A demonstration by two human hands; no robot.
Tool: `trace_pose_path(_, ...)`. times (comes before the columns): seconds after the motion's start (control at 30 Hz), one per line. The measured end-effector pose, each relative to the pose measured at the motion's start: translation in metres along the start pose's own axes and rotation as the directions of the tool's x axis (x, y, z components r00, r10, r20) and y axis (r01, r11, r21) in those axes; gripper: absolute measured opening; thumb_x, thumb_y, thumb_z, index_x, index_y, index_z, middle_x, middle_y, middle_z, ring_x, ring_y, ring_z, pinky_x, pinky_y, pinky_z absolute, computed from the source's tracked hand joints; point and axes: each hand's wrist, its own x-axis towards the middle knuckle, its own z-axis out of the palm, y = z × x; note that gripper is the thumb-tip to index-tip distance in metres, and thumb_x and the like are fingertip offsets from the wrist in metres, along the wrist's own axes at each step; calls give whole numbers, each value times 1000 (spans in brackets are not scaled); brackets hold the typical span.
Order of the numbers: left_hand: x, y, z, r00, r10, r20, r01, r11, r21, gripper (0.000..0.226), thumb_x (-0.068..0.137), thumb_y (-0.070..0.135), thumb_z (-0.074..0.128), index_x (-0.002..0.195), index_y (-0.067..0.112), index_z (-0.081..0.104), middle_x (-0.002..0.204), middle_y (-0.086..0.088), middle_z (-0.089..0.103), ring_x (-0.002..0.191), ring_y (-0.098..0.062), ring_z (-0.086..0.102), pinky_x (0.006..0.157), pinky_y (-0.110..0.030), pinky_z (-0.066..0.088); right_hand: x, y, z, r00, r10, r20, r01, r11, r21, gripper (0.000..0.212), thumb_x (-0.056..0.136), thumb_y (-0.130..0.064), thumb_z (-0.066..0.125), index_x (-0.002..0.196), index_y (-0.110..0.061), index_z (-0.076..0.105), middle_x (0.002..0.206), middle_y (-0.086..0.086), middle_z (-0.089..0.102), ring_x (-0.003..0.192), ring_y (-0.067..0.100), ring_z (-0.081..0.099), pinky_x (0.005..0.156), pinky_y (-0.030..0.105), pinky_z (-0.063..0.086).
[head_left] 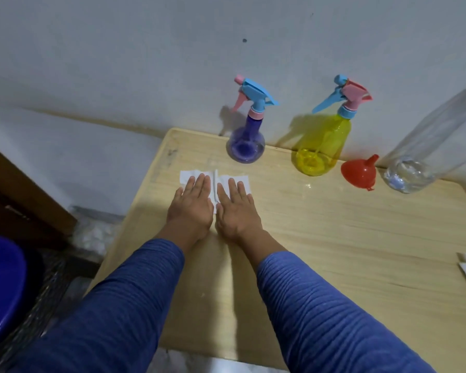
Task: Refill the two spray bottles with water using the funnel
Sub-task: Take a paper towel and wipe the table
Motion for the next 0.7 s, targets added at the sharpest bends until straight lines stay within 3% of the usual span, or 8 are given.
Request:
trace_pose_path(0.13, -27, -13, 1, 998, 28, -48, -28, 1000, 9, 55, 98, 26, 8, 149, 6, 1, 158, -10, -1, 147, -25, 3, 117, -39, 10, -15, -15, 12, 998, -54, -21, 55, 997, 55, 53, 102, -27, 22, 151, -21, 3, 159, 2, -10, 146, 20, -13, 117, 35, -7)
trace_pose_path(0.2, -39, -15, 3, 994, 36, -106, -42, 998, -55, 56, 97, 28, 14, 147, 0, 16, 156, -16, 12, 144, -33, 16, 115, -44, 18, -24, -18, 18, 997, -68, -25, 69, 995, 73, 53, 102, -27, 22, 151, -20, 3, 159, 1, -10, 146, 18, -13, 117, 35, -7)
trace_pose_path(0.3, -53, -12, 3, 992, 32, -124, -43, 995, -87, 54, 99, 27, 20, 145, -1, 23, 154, -17, 19, 142, -34, 21, 114, -46, 19, -39, -17, 26, 996, -72, -49, 76, 993, 85, 52, 102, -25, 21, 151, -18, 3, 159, 1, -8, 146, 18, -11, 117, 33, -7)
trace_pose_path(0.43, -70, -1, 6, 995, 19, -101, -30, 993, -111, 50, 100, 16, 32, 145, -1, 20, 154, -17, 15, 144, -34, 16, 116, -44, 14, -55, -7, 29, 995, -74, -62, 79, 993, 87, 52, 102, -22, 21, 151, -15, 4, 159, 2, -6, 147, 18, -9, 117, 32, -7)
trace_pose_path(0.53, -77, 15, 8, 998, 9, -57, -13, 997, -70, 54, 102, 20, 26, 148, 4, 6, 158, -12, 2, 146, -27, 3, 117, -38, 5, -65, 7, 28, 995, -60, -83, 67, 994, 89, 52, 102, -22, 21, 151, -15, 5, 160, 1, -5, 147, 17, -9, 117, 32, -6)
trace_pose_path(0.7, -84, 51, 14, 999, 31, -36, -34, 997, -71, 58, 98, 32, 12, 149, 5, 5, 158, -12, 2, 146, -28, 3, 117, -40, 6, -85, 38, 22, 995, -20, -94, 29, 995, 95, 52, 102, -21, 21, 150, -13, 4, 159, 2, -6, 147, 18, -9, 117, 32, -6)
